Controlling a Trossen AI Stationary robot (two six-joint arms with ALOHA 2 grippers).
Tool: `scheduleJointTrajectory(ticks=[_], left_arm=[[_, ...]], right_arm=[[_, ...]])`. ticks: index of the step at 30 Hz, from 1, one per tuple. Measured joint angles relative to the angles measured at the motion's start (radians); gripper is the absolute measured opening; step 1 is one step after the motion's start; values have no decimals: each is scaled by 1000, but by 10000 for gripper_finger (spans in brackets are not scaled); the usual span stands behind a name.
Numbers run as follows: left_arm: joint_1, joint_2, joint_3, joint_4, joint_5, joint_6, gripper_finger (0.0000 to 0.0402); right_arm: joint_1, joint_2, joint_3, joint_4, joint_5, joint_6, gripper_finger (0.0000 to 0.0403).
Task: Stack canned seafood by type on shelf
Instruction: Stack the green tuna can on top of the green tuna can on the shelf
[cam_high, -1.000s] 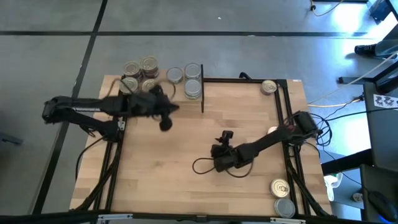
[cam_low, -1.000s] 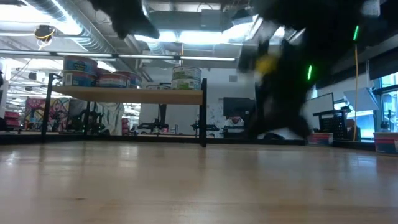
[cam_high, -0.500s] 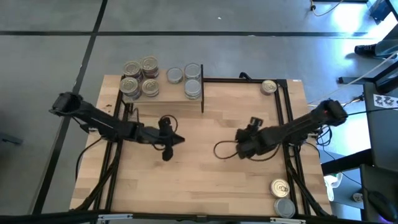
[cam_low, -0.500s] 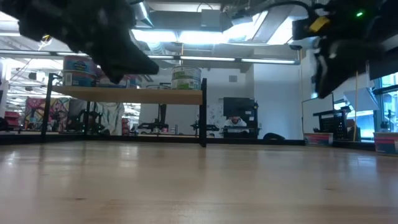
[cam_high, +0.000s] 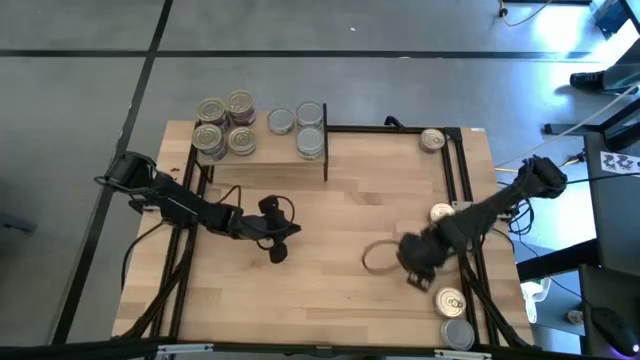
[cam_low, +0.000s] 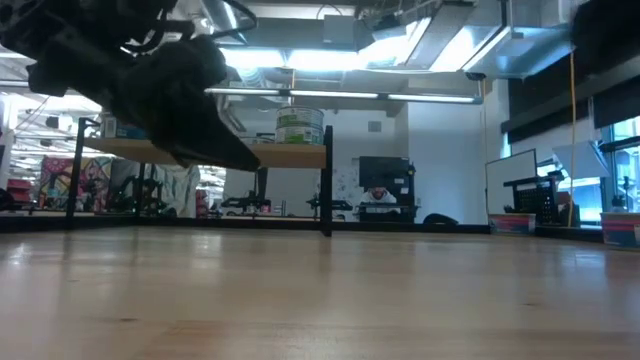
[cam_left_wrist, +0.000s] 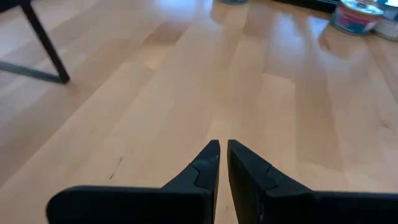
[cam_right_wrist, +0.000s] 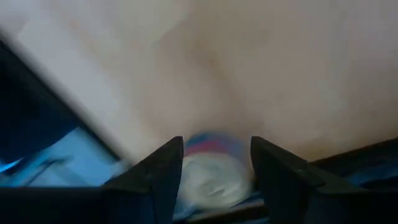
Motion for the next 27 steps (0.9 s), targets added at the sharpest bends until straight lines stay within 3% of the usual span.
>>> scheduleJointTrajectory(ticks=[6, 13, 19, 27], left_arm=[[2, 0, 0, 99, -2, 102, 29], [-10, 0, 1, 118, -2, 112, 29], [-16, 0, 1, 149, 0, 124, 29], [-28, 0, 5, 152, 1, 100, 29]], right_arm=[[260, 55, 0, 120, -87, 348, 188], [472, 171, 1, 289, -138, 555, 188], [543, 274, 3, 354, -136, 589, 188], [507, 376, 4, 420, -158, 542, 188]])
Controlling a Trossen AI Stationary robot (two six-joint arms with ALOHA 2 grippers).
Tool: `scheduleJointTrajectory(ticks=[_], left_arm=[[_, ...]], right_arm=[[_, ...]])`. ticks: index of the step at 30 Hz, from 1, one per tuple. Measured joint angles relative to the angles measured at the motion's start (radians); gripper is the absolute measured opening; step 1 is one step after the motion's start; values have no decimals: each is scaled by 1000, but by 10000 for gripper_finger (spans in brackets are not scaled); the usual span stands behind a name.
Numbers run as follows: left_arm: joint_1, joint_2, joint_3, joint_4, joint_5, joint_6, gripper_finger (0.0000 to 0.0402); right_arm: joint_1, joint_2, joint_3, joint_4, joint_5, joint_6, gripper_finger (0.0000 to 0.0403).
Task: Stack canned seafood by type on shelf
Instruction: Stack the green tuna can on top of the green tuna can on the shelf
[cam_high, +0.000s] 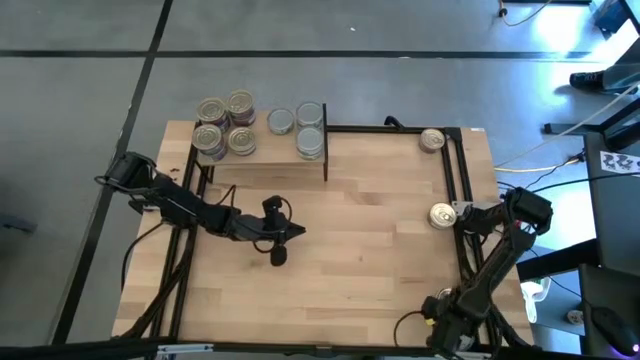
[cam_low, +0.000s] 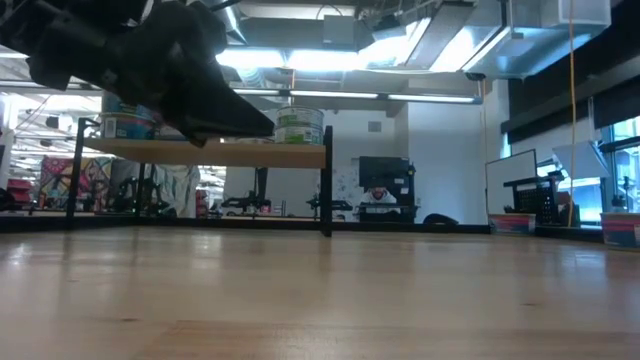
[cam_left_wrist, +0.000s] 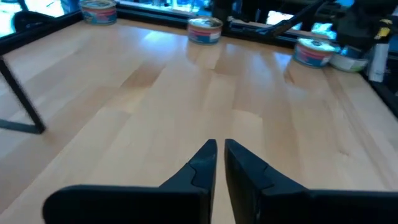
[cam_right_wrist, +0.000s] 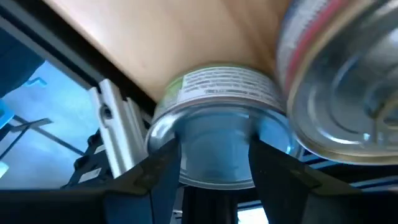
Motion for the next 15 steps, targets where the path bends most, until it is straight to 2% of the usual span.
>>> scheduleJointTrajectory(ticks=[11, 15], left_arm=[[-20, 0, 0, 0, 1, 34, 29], [-19, 0, 0, 3, 1, 34, 29]], right_arm=[[-185, 12, 2, 9, 118, -116, 188], [-253, 10, 3, -11, 222, -197, 188]])
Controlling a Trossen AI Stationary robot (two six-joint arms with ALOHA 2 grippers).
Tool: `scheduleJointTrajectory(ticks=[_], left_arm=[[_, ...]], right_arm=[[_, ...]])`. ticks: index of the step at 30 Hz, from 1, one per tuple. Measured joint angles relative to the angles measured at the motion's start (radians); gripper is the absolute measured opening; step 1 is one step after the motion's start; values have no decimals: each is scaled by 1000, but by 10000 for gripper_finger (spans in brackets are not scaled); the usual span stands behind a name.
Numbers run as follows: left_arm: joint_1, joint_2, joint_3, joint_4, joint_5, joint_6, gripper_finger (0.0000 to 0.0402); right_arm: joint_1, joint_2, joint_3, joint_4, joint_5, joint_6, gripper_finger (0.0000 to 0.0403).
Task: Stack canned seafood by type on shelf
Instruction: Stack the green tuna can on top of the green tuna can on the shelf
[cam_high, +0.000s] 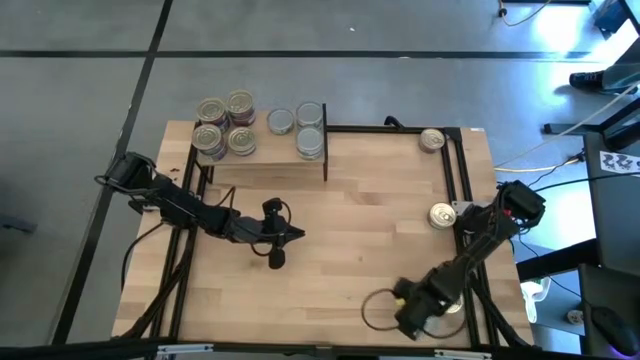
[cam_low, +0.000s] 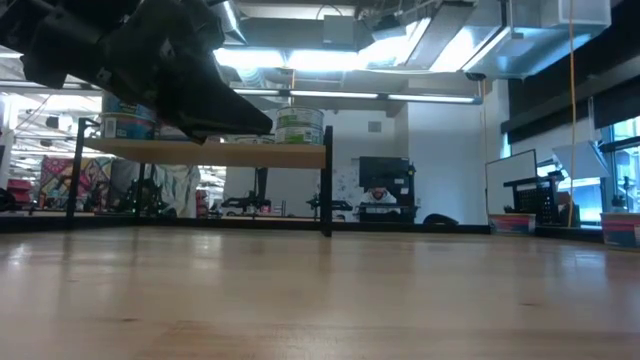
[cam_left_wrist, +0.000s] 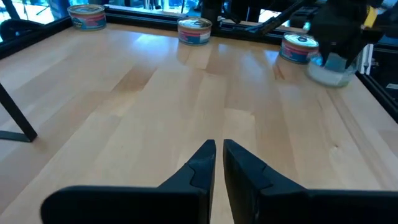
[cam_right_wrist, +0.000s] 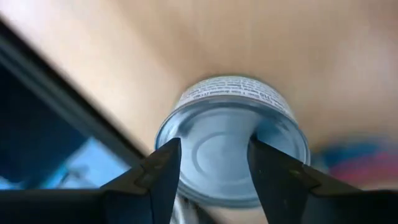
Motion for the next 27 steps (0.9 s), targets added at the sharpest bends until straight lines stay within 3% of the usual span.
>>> scheduleJointTrajectory(ticks=[10, 17, 27], left_arm=[[28, 0, 0, 0, -1, 1, 29], [22, 0, 0, -2, -1, -31, 29], [2, 0, 1, -5, 0, -115, 29]], right_arm=[[-153, 3, -4, 27, 432, -287, 188], [-252, 44, -4, 85, 560, -529, 188], [-390, 59, -6, 423, 612, -1025, 188]])
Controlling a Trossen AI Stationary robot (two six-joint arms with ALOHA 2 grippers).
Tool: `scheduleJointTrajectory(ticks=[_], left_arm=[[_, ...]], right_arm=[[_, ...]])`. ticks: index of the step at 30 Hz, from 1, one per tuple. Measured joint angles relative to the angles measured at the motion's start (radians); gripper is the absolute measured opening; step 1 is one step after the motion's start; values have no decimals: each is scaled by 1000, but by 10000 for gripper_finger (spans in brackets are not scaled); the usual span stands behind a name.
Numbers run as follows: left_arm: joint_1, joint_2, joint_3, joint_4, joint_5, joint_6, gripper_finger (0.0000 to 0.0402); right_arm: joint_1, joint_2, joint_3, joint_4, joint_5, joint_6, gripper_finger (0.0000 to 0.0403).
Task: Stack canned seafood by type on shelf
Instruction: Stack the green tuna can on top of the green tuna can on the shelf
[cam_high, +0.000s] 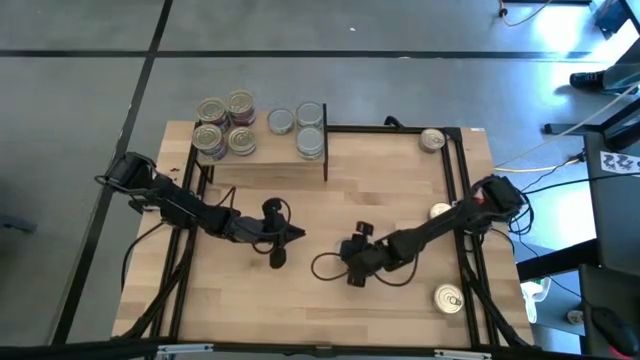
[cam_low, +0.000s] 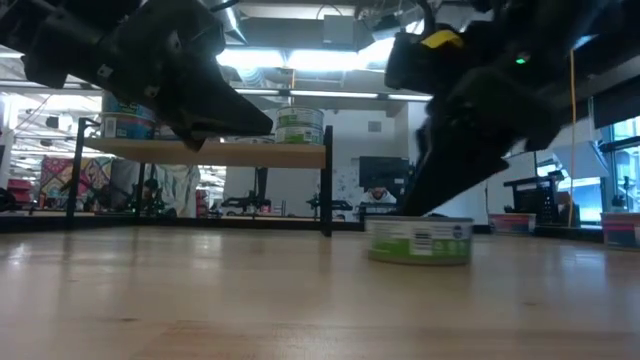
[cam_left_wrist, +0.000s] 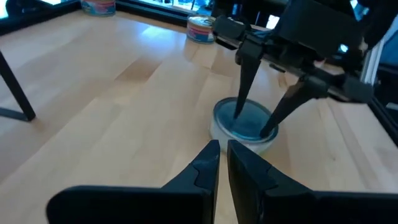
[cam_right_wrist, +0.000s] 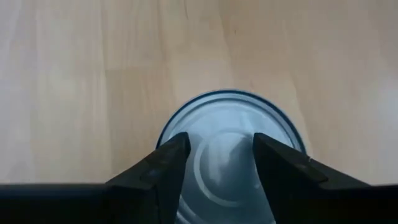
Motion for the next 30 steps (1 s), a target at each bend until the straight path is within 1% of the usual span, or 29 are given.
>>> scheduleJointTrajectory(ticks=[4, 7, 9, 13, 17, 19, 22, 26, 28, 30], left_arm=[[0, 0, 0, -3, 0, -28, 29], [0, 0, 0, -6, 23, -31, 29], [0, 0, 0, -13, 27, -32, 29], [4, 0, -1, -30, 10, -60, 29], [8, 0, -1, -27, 21, -118, 36], [8, 0, -1, -28, 29, -123, 56], [5, 0, -1, -26, 31, -126, 106], [6, 0, 5, -15, 33, -101, 171], [6, 0, 14, -16, 33, -97, 192], [8, 0, 24, -14, 33, -84, 203]], right_arm=[[-14, -3, 36, -25, -2, -127, 188], [-10, -16, 60, -21, 42, -205, 188], [-9, -32, 68, -39, 52, -235, 188], [9, -68, 65, -169, 46, -240, 188], [47, -120, 65, -308, 77, -254, 188], [61, -152, 65, -350, 78, -245, 188], [85, -205, 65, -398, 95, -200, 188], [116, -256, 15, -351, 111, -127, 188], [134, -266, -24, -322, 107, -74, 188], [155, -267, -72, -288, 105, -21, 188]])
